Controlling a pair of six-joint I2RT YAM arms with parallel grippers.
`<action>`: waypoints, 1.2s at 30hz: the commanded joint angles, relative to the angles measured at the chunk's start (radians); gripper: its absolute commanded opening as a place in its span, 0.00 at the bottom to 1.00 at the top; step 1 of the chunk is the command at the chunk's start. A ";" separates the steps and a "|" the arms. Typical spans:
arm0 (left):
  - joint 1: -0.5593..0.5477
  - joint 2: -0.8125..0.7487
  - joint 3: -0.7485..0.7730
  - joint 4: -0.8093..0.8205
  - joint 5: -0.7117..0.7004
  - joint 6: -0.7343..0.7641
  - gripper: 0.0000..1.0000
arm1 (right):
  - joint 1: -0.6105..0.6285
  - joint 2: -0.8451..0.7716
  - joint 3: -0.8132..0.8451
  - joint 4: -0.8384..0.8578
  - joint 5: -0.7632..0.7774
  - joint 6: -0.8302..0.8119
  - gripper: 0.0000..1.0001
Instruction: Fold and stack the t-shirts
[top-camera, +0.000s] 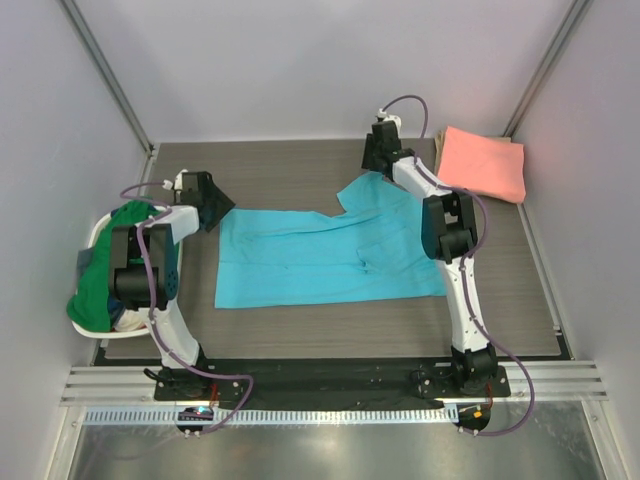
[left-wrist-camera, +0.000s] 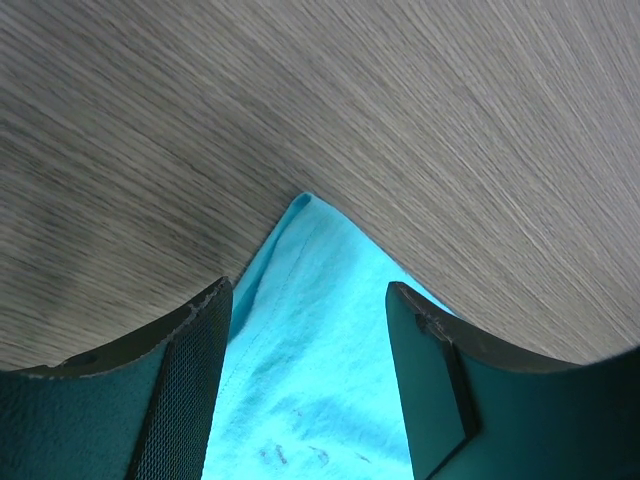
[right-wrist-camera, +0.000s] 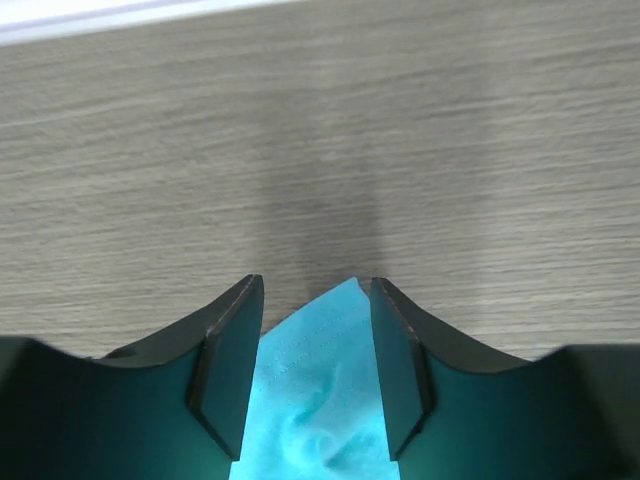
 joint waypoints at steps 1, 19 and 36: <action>-0.001 0.018 0.060 -0.006 -0.045 0.027 0.64 | 0.001 0.006 0.053 -0.020 -0.035 0.020 0.47; -0.001 0.125 0.177 -0.098 -0.033 0.053 0.59 | 0.007 0.023 0.059 -0.044 -0.089 0.035 0.01; -0.001 0.119 0.172 -0.112 -0.022 0.052 0.57 | 0.003 -0.178 -0.174 0.135 0.074 0.019 0.64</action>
